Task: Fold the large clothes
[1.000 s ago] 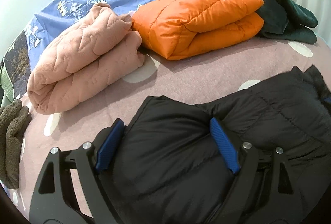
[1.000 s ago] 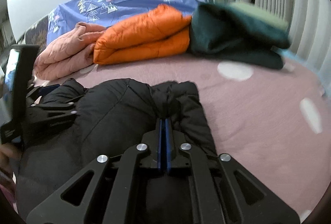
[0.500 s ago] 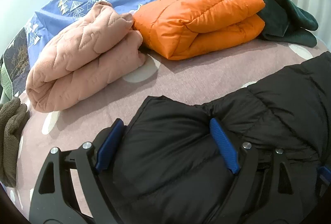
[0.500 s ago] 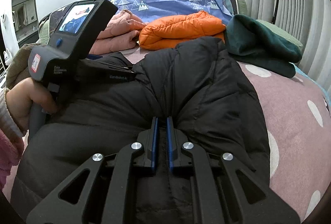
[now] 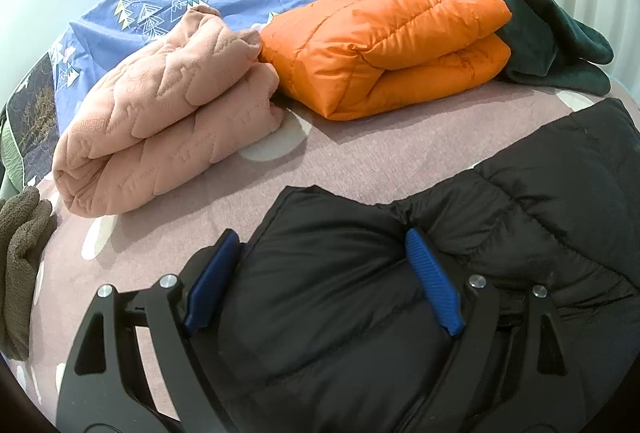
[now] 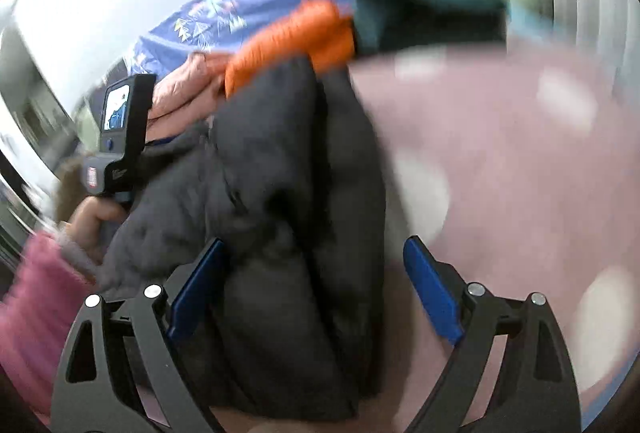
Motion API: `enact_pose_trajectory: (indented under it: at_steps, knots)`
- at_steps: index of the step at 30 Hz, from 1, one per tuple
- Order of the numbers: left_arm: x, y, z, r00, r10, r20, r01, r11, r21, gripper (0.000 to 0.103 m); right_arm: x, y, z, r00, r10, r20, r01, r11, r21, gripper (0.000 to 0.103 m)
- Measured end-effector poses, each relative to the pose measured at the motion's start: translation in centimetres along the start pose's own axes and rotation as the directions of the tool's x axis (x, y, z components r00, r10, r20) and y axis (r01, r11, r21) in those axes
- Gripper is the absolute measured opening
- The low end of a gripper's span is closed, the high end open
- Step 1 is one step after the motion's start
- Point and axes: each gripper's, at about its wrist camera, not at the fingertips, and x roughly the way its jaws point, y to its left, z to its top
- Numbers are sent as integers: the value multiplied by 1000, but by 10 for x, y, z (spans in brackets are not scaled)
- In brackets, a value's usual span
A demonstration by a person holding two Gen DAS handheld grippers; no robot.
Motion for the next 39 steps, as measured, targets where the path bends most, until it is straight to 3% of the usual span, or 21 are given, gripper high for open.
enact_pose_trajectory:
  at_steps: [2, 11, 14, 17, 19, 22, 25, 26, 28, 29, 32, 33, 35, 38, 39]
  knots:
    - [0, 0, 0, 1000, -1, 0, 1, 1000, -1, 87, -1, -11, -3, 998, 58, -4, -57, 996, 68, 91]
    - [0, 1, -1, 1000, -8, 3, 8, 1000, -6, 87, 2, -7, 1, 997, 71, -43, -67, 993, 94, 88]
    - [0, 2, 0, 1000, -10, 3, 10, 1000, -7, 87, 1, -10, -1, 989, 133, -62, -124, 984, 127, 75]
    - [1, 2, 0, 1000, -18, 1, 18, 1000, -12, 87, 11, -13, -2, 978, 196, -75, -182, 970, 158, 50]
    - [0, 3, 0, 1000, -22, 3, 22, 1000, -15, 87, 10, -8, -1, 983, 173, -66, -163, 977, 134, 36]
    - [-10, 11, 1, 998, -54, 28, 56, 997, -48, 86, 5, 6, -2, 993, 102, -51, -100, 994, 54, 33]
    - [-33, 33, -1, 988, -138, 73, 147, 980, -134, 87, 3, 10, -4, 996, 77, -39, -76, 997, 16, 33]
    - [-46, 45, -5, 979, -177, 104, 193, 965, -175, 89, 3, 10, -4, 997, 75, -38, -74, 997, 13, 33]
    - [-65, 65, -17, 970, -194, 146, 225, 945, -238, 99, 3, 10, -5, 997, 71, -36, -71, 997, 10, 33]
    - [-68, 72, -21, 969, -197, 152, 231, 938, -258, 99, 4, 11, -4, 997, 71, -36, -71, 997, 8, 33]
    - [-62, 94, -42, 961, -258, 105, 278, 897, -344, 99, 6, 13, -3, 997, 71, -32, -71, 997, 6, 34]
    - [-55, 100, -48, 950, -299, 92, 311, 870, -384, 99, 7, 13, -3, 997, 71, -31, -70, 997, 7, 34]
    - [-39, 105, -59, 907, -412, 89, 402, 779, -481, 101, 7, 14, -6, 997, 67, -29, -67, 998, 9, 35]
    - [-12, 99, -66, 817, -568, 103, 513, 635, -577, 101, 7, 12, -6, 998, 65, -28, -64, 998, 12, 36]
    - [-10, 94, -66, 804, -584, 109, 530, 622, -576, 101, 7, 10, -6, 997, 66, -28, -66, 998, 13, 37]
